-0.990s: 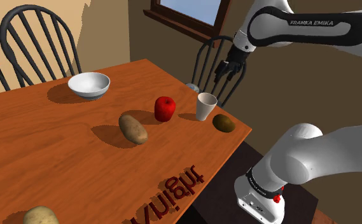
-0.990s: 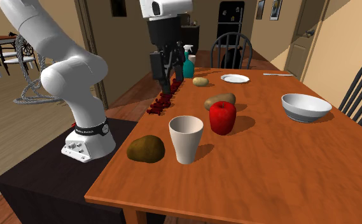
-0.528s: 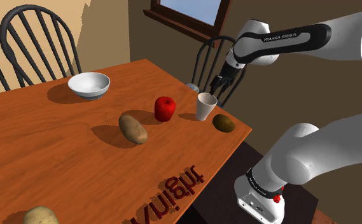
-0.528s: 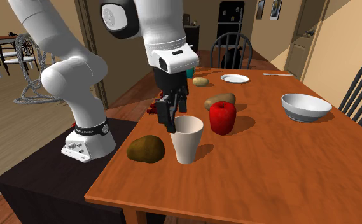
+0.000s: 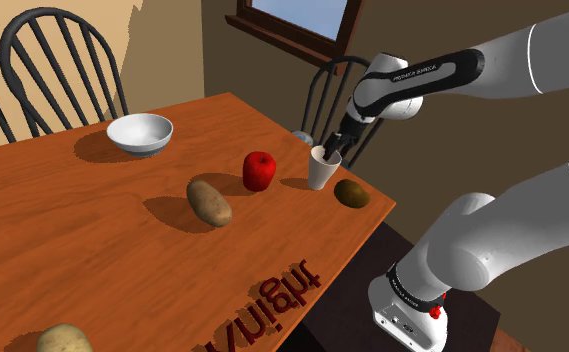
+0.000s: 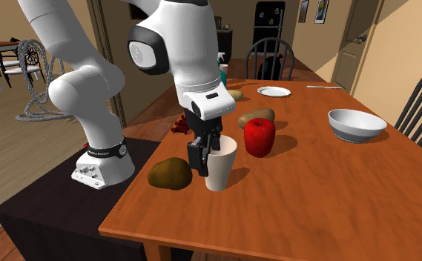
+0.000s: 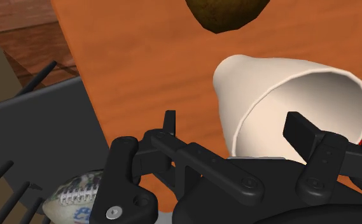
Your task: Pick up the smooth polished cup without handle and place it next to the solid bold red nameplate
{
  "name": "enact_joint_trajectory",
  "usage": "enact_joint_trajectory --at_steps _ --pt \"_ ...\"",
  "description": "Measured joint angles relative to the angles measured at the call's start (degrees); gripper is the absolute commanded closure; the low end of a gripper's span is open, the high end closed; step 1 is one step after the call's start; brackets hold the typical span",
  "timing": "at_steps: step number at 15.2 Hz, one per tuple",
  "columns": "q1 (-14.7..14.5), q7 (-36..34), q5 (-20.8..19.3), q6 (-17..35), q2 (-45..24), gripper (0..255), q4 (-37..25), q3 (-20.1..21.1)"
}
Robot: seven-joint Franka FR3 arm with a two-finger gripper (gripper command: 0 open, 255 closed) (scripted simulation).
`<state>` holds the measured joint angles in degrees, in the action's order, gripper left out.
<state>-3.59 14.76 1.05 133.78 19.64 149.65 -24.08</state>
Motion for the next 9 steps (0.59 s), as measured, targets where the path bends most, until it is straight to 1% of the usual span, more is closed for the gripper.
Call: enact_joint_trajectory --at_steps 2,8,9 --pt "-0.2 0.2 0.3 1.0 -0.7 0 0.4 -0.1" --pt "-0.3 0.4 0.4 1.3 -0.9 0 0.4 -0.2" --pt "-0.3 0.4 0.4 1.3 -0.9 255 0.4 -0.2"
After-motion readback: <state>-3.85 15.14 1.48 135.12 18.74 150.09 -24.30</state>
